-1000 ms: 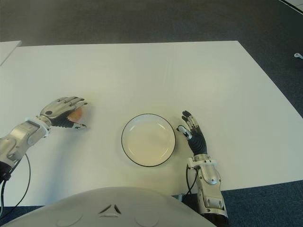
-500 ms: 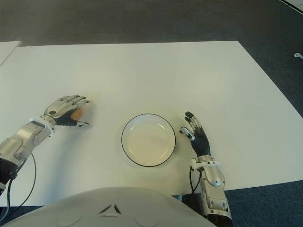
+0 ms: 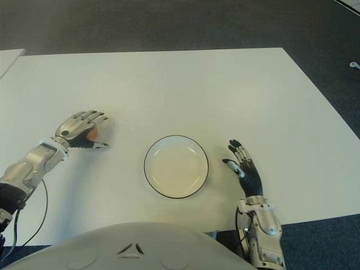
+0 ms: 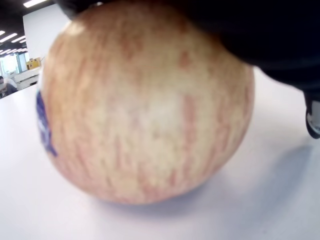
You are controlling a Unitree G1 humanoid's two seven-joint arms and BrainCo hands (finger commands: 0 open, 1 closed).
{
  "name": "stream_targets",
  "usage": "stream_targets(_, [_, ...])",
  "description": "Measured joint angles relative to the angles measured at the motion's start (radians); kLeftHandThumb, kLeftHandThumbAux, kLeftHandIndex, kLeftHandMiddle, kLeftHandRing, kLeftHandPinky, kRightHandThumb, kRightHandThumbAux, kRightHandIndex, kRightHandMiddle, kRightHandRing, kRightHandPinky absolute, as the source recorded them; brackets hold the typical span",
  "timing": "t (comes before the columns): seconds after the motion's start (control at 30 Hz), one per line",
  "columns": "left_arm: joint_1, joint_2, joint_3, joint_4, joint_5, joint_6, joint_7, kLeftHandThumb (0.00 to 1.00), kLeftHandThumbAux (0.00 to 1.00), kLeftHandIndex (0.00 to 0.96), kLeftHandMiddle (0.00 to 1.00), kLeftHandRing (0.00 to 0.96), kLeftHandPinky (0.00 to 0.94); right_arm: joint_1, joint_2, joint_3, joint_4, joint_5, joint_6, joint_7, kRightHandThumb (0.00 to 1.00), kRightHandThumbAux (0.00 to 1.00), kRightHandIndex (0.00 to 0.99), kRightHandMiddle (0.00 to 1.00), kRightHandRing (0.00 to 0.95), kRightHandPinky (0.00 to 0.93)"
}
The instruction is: Put the apples into the plate.
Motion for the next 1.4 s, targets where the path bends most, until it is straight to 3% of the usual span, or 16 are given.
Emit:
stream_targets(0.2, [-0.036, -0.021, -0.037, 0.040, 0.028, 0.012, 0.033, 0.227, 0.328, 0.000, 0.000, 0.000, 0.001, 0.013, -0.024, -0.035, 0.002, 0.042, 0.009, 0.053, 0.079, 0.479, 0.000, 0.000, 0.000, 0.000])
stream_targets(0.5, [-0.136, -0.054, -0.100, 0.231, 0.047, -0.002, 0.166, 0.248, 0.347, 0.000, 0.000, 0.000, 0.006, 0.018, -0.069, -0.097, 0.042, 0.081, -0.016, 0.138, 0.061, 0.482, 0.000, 0.000, 0.000, 0.000])
stream_targets(0.97, [-0.176, -0.056, -0.170, 0.310, 0.048, 0.000, 0.264, 0.256, 0.393, 0.010, 0.000, 0.000, 0.016, 0.045, -0.104, -0.189, 0.071, 0.154, -0.010, 0.234, 0.056, 0.486, 0.000, 0.000, 0.000, 0.000])
stream_targets(1.27, [-0.224, -0.056, -0.227, 0.413, 0.048, -0.021, 0.360, 0.360, 0.457, 0.088, 0.061, 0.043, 0.097, 0.044, -0.121, -0.235, 0.099, 0.201, 0.003, 0.289, 0.041, 0.493, 0.000, 0.000, 0.000, 0.000])
stream_targets(1.4, [-0.239, -0.055, -0.249, 0.438, 0.048, -0.029, 0.382, 0.450, 0.457, 0.136, 0.113, 0.095, 0.159, 0.041, -0.122, -0.244, 0.113, 0.213, 0.003, 0.306, 0.041, 0.505, 0.000, 0.000, 0.000, 0.016])
